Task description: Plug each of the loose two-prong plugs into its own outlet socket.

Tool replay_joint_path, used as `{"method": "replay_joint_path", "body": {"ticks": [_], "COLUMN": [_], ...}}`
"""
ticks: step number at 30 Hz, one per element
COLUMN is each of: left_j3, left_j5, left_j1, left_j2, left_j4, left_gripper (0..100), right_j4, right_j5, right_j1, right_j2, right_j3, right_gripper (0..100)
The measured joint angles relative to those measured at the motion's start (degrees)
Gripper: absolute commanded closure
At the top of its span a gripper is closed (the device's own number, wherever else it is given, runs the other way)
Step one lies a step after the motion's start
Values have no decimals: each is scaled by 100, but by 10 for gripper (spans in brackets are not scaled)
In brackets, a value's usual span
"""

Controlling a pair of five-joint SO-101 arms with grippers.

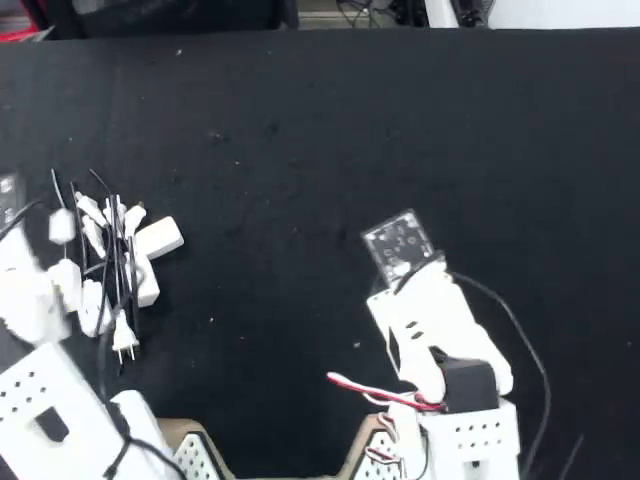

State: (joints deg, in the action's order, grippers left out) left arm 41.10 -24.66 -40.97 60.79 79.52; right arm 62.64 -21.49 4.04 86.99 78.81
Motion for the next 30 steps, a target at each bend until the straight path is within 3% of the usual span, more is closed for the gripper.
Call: {"method": "replay_joint_path", "body": {"ticks": [7,11,16,22,26,30], "left_j3": [-114,-264,-1081,-2013,-2602,-3798], "left_j5": [1213,1486,1820,2215,2259,2180], "left_j1": [3068,4132,4888,5301,5512,5486], "left_j2": [-1196,-2655,-4527,-6145,-6488,-6523], "left_j4": [-378,-941,-1213,-1213,-993,88], "left_gripper": [967,967,936,709,730,736], "right_j4": [-642,-835,-844,-765,-730,-686], "right_j5": [958,1116,1143,1143,1143,1143], "right_j1": [-598,-738,-774,-774,-774,-774], "right_j2": [448,747,1116,1380,1468,1468], "right_j3": [1046,1495,1653,1714,1714,1714], "right_gripper": [871,871,871,871,871,871]}}
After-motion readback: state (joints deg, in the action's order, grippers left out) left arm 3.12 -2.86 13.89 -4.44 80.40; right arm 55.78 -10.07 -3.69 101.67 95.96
